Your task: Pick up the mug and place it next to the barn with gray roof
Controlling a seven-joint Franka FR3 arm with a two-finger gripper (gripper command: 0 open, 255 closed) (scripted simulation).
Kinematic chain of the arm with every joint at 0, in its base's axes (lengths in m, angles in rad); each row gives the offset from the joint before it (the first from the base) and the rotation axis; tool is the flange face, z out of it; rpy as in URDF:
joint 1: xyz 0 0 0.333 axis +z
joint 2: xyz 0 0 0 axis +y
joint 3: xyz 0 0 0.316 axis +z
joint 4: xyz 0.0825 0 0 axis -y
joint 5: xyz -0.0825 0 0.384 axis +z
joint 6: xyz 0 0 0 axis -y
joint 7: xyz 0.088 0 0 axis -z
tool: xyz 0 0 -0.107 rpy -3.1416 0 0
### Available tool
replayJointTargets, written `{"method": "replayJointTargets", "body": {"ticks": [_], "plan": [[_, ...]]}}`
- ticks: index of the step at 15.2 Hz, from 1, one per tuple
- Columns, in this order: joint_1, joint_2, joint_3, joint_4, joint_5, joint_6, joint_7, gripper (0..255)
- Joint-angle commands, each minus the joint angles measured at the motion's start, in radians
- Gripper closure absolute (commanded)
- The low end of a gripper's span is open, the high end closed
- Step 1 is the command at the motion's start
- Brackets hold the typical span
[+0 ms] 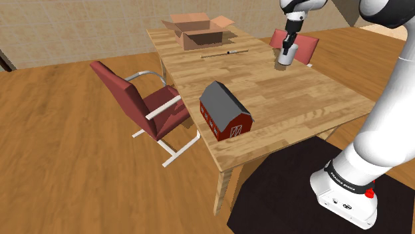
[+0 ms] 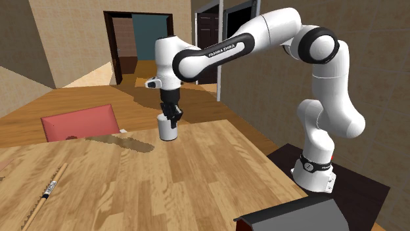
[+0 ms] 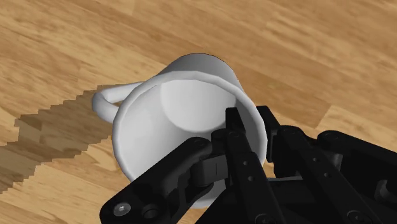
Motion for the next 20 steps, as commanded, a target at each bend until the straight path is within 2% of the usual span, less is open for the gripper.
{"method": "replayJointTargets", "body": {"ticks": [1,20], "plan": [[0.001,-0.005,-0.001,0.023,-0.003,-0.028,0.001,255],[-0.014,-0.002,-0.008,0.283,-0.001,-0.285,-0.011,255]]}}
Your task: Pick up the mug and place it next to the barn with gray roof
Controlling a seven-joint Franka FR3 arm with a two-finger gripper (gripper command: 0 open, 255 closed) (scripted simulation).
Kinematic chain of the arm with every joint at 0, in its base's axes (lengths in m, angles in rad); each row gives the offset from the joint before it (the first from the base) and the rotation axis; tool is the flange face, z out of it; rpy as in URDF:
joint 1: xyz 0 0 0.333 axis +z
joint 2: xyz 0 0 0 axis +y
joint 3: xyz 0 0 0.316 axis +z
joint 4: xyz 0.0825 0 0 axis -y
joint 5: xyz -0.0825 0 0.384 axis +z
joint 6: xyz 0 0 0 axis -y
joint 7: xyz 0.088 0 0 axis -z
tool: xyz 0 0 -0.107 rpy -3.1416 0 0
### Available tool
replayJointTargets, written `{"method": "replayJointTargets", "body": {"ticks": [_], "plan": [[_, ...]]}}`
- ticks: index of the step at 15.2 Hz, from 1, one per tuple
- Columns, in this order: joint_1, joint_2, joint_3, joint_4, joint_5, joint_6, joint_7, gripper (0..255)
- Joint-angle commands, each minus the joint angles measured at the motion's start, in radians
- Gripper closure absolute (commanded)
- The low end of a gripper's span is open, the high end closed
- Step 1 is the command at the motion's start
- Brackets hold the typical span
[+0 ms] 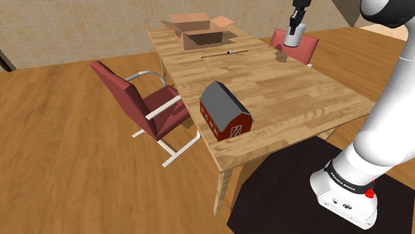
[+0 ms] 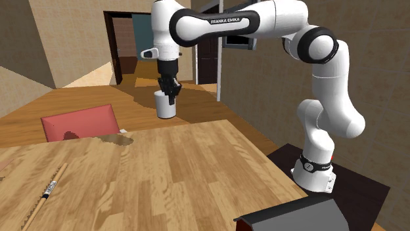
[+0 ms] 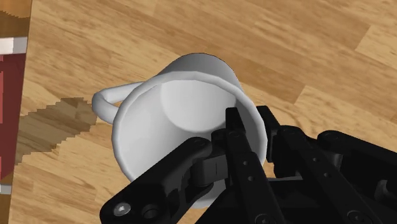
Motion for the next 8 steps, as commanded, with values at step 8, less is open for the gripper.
{"method": "replayJointTargets", "body": {"ticks": [8], "plan": [[0.101,-0.266,0.03,-0.284,-0.119,0.034,0.128,255]]}}
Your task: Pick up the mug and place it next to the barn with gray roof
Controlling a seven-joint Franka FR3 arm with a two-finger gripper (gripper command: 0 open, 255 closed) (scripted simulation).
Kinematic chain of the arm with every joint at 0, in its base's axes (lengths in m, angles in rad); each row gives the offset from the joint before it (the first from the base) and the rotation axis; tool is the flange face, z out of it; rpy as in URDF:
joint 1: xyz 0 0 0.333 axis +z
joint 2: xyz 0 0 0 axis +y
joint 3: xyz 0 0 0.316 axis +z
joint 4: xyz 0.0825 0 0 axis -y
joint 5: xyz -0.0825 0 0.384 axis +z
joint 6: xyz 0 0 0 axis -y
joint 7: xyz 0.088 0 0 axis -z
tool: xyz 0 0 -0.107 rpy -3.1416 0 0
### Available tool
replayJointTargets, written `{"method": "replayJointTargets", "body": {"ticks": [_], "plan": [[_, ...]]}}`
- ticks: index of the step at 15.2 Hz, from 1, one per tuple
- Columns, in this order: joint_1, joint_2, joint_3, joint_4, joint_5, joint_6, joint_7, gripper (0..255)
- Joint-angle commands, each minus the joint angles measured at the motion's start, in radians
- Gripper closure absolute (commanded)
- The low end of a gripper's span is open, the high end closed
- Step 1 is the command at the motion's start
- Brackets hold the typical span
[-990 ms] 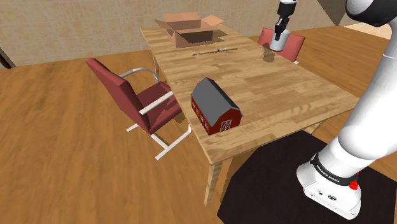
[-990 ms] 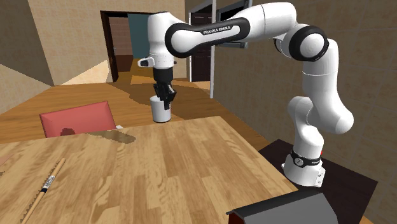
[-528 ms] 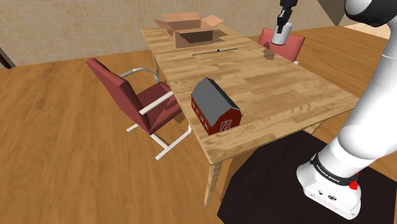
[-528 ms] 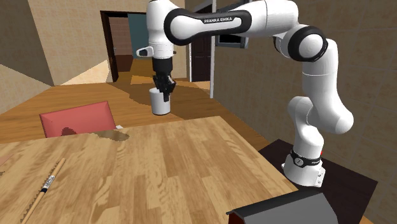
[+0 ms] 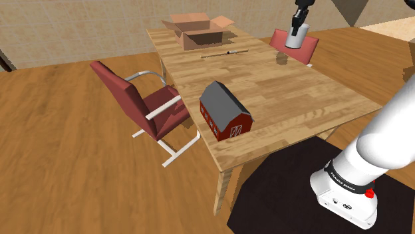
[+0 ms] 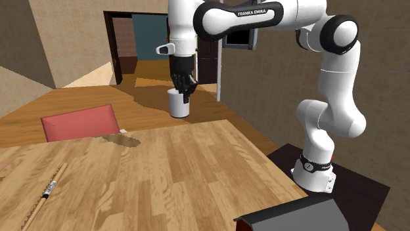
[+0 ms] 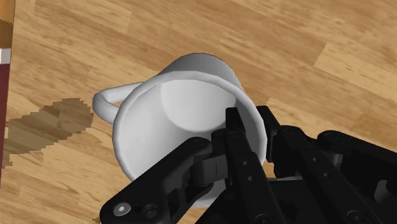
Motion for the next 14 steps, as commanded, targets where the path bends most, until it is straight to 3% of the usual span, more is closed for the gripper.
{"method": "replayJointTargets", "body": {"ticks": [1,7,14], "plan": [[0.026,-0.085,0.018,-0.096,-0.037,0.014,0.049,255],[0.066,-0.312,0.095,-0.326,-0.111,0.018,0.189,255],[0.089,-0.539,0.207,-0.533,-0.131,-0.02,0.336,255]]}}
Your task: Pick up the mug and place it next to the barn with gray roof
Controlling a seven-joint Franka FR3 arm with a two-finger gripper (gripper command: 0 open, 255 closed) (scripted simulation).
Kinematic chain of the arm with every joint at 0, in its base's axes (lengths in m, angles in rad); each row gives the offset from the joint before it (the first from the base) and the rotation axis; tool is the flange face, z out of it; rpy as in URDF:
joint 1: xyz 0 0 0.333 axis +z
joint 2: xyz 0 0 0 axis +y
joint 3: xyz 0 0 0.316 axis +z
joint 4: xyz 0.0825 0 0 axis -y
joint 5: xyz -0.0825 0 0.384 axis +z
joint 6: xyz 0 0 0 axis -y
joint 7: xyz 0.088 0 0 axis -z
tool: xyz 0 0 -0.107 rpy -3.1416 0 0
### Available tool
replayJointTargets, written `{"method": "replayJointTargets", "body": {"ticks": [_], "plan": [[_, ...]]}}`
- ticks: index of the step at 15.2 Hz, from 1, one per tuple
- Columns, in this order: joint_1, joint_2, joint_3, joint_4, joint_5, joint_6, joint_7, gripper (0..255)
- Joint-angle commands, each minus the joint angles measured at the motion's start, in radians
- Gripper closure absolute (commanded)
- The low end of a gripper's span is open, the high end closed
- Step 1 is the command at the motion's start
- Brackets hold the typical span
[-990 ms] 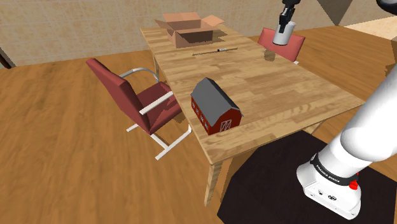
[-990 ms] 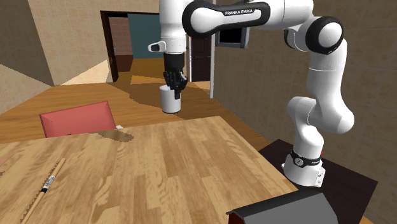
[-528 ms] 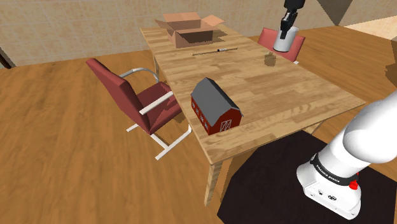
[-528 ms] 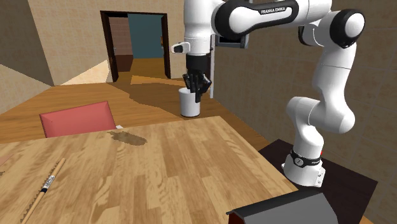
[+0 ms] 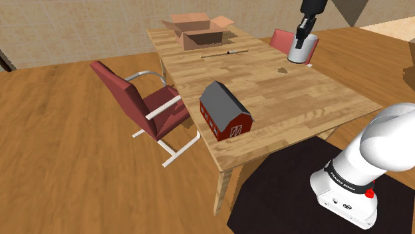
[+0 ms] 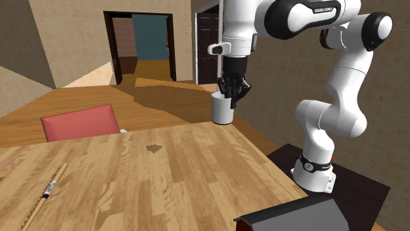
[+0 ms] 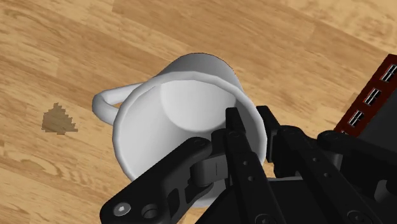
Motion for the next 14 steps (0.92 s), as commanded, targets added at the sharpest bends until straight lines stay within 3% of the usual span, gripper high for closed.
{"method": "replayJointTargets", "body": {"ticks": [1,14], "plan": [[0.009,-0.058,0.036,-0.058,0.004,-0.006,0.047,255],[0.086,-0.384,0.275,-0.28,0.136,-0.141,0.305,255]]}}
